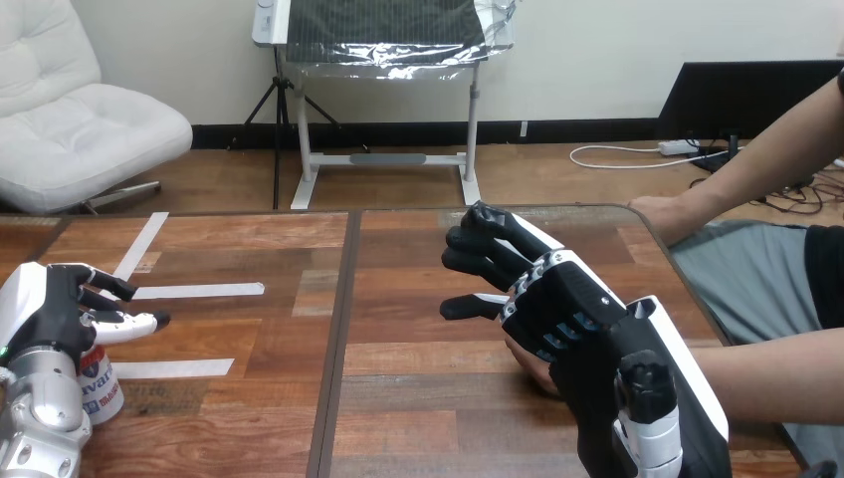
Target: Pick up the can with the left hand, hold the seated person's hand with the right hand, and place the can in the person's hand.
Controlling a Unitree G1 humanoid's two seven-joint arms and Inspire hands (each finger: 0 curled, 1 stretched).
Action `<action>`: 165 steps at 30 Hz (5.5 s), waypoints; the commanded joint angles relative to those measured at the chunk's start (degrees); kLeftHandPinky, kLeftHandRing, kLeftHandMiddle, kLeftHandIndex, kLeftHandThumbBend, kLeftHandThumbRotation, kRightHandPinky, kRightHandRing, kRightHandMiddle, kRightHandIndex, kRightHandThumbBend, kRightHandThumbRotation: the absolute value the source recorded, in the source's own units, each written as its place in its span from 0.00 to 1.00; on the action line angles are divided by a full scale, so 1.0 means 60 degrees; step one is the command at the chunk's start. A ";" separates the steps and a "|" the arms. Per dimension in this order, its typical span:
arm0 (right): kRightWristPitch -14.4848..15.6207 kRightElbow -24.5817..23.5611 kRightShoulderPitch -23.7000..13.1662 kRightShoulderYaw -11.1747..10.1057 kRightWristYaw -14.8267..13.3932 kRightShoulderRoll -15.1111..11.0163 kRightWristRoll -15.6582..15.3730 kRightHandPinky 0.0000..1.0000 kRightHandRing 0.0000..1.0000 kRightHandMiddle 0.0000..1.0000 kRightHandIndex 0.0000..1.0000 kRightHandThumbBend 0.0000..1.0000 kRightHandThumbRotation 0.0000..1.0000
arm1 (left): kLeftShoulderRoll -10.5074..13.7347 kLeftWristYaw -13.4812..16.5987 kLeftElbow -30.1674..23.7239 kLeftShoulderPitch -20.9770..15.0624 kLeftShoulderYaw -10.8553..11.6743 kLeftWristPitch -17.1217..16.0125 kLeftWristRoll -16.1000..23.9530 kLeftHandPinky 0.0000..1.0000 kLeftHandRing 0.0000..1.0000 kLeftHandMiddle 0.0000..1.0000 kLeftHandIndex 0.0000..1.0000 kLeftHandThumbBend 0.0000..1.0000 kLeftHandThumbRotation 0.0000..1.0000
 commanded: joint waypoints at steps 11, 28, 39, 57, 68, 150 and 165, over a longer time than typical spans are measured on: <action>-0.0068 -0.0303 -0.0502 -0.0060 -0.0007 0.0028 0.0174 0.74 0.87 0.88 0.88 0.80 0.95 | 0.0070 0.0108 -0.0724 -0.0262 0.0043 -0.0109 -0.0068 0.34 0.40 0.46 0.48 0.77 0.00; 0.0069 -0.0376 -0.0497 -0.0066 0.0002 -0.0014 0.0275 0.77 0.89 0.88 0.88 0.80 0.96 | 0.0105 0.0209 -0.0616 -0.0265 -0.0022 -0.0226 0.0026 0.37 0.43 0.47 0.49 0.77 0.00; 0.0109 -0.0391 -0.0500 -0.0097 0.0021 -0.0033 0.0322 0.80 0.90 0.89 0.89 0.81 0.95 | 0.0119 0.0286 -0.0454 -0.0294 -0.0060 -0.0453 0.0067 0.41 0.47 0.50 0.51 0.78 0.00; 0.0084 -0.0418 -0.0433 -0.0115 -0.0029 -0.0003 0.0249 0.82 0.90 0.89 0.89 0.80 0.96 | 0.0225 0.0353 -0.0618 -0.0344 -0.0318 0.0140 0.0588 0.65 0.75 0.79 0.77 0.85 0.16; 0.0059 -0.0375 -0.0422 -0.0151 -0.0011 -0.0017 0.0250 0.83 0.90 0.89 0.89 0.82 0.96 | 0.0272 0.0395 -0.1751 0.0057 -0.0145 0.0397 0.0675 0.73 0.82 0.83 0.82 0.87 0.32; -0.0121 -0.0207 -0.0309 -0.0104 -0.0019 0.0125 0.0293 0.85 0.91 0.90 0.90 0.77 0.96 | -0.0066 -0.1199 -0.9862 0.5036 0.2332 0.2418 0.0348 0.77 0.87 0.86 0.84 0.90 0.23; -0.0098 -0.0160 -0.0383 -0.0093 -0.0001 0.0125 0.0289 0.87 0.92 0.90 0.90 0.77 0.96 | -0.0020 -0.1345 -0.9907 0.5278 0.2224 0.2631 0.0463 0.78 0.88 0.86 0.85 0.88 0.22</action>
